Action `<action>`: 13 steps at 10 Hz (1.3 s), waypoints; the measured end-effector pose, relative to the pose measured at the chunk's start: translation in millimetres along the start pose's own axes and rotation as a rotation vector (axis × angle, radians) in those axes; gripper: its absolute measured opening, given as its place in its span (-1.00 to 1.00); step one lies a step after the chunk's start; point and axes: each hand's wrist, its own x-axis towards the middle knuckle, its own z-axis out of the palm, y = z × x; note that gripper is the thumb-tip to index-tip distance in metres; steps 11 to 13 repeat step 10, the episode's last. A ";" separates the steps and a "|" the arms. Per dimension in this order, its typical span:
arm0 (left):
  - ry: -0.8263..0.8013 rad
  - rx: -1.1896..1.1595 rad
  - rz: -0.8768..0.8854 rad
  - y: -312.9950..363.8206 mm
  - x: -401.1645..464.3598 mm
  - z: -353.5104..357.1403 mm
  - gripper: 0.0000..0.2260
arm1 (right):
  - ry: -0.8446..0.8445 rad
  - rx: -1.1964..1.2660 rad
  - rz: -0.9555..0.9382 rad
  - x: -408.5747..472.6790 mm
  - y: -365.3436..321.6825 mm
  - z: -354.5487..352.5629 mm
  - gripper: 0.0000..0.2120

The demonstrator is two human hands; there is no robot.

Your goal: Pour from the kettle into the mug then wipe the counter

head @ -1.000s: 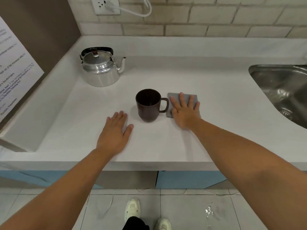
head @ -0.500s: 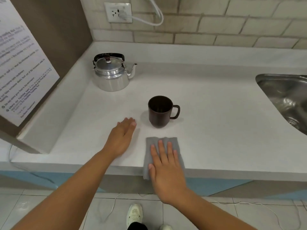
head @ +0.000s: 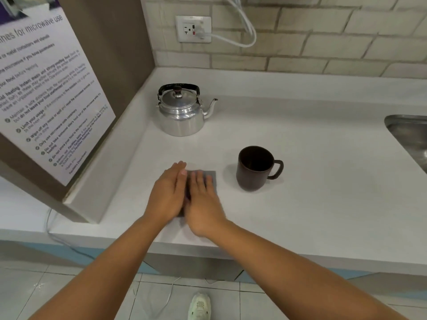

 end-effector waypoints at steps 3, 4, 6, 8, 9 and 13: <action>-0.358 0.660 0.218 -21.5 -5.1 27.4 -0.46 | 0.200 -0.125 0.131 -119.8 123.8 -29.5 -0.44; -0.399 0.691 0.236 -30.8 0.1 13.8 -0.45 | 0.195 -0.129 0.235 -125.0 146.3 -41.3 -0.37; -0.401 0.692 0.199 -41.6 -0.6 -1.6 -0.45 | 0.159 -0.152 0.231 -120.5 154.0 -45.4 -0.33; -0.397 0.658 0.188 -46.6 -10.4 -8.0 -0.45 | 0.147 -0.189 0.227 -122.0 157.4 -49.3 -0.33; -0.433 0.657 0.182 -47.6 -13.7 -12.9 -0.44 | 0.142 -0.184 0.225 -122.4 157.3 -49.6 -0.33; -0.465 0.674 0.153 -37.9 -6.1 -20.1 -0.40 | 0.124 -0.169 0.230 -121.1 154.8 -59.6 -0.33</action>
